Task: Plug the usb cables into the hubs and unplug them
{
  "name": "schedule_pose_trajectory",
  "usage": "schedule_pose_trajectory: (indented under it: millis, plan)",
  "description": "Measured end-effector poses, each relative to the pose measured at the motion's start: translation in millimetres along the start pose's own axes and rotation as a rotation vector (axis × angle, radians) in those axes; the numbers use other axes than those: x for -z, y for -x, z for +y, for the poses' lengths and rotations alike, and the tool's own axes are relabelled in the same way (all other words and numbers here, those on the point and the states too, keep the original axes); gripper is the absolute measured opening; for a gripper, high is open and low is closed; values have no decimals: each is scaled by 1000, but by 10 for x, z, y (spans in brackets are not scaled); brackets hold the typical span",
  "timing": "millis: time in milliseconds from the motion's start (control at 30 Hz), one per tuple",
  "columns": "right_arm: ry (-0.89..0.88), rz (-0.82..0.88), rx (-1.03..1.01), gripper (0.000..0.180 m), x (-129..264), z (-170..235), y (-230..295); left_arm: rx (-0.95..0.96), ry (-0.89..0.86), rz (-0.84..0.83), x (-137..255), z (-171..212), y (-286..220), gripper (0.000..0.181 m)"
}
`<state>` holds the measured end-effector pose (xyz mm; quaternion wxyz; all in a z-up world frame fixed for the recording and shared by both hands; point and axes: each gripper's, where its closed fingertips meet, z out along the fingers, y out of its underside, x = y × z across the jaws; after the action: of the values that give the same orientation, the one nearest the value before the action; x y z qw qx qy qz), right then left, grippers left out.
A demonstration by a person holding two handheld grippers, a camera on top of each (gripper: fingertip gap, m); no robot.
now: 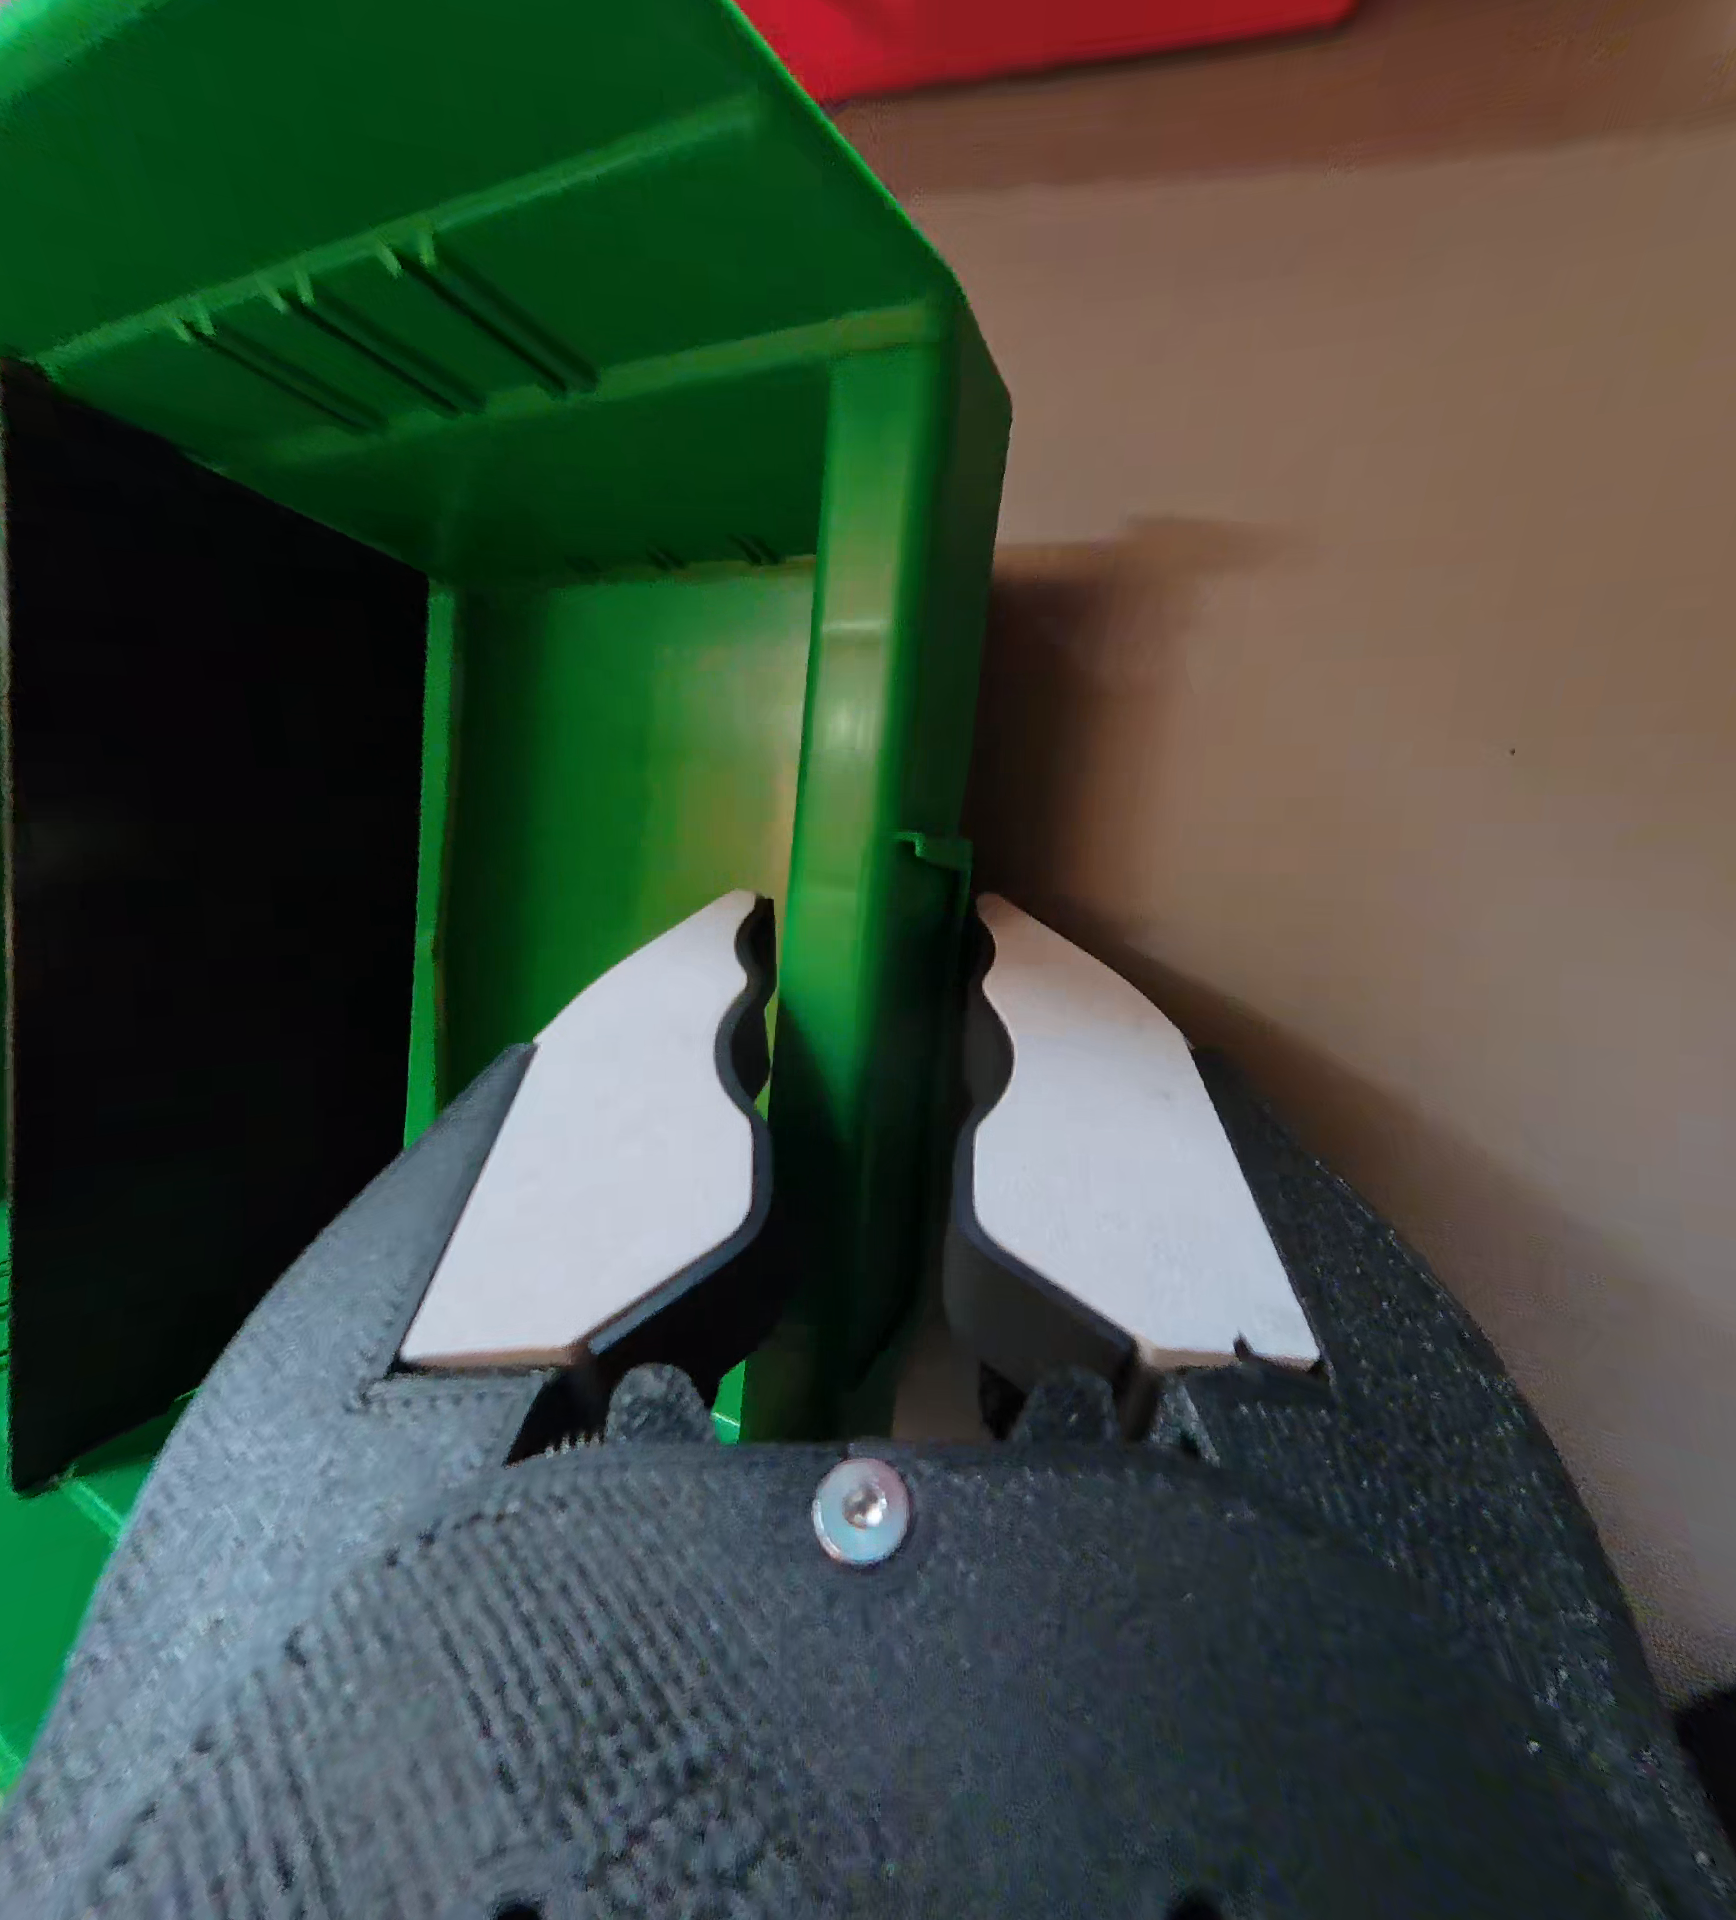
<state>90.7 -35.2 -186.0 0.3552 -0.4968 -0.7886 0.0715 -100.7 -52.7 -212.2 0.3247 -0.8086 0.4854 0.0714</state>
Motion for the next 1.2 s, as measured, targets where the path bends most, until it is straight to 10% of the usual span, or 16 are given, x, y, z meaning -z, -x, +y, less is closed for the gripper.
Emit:
schedule_pose_trajectory:
  millis: [267,467,1200]
  plan:
    - [-371,412,-525,47,1030,276,-771,337,-449,19,539,-566,-49,45]
    - [-346,492,-785,65,870,809,-866,711,-739,37,853,-967,-179,48]
    - [-336,523,-980,47,598,1010,-878,919,-646,-186,2,-1658,-151,45]
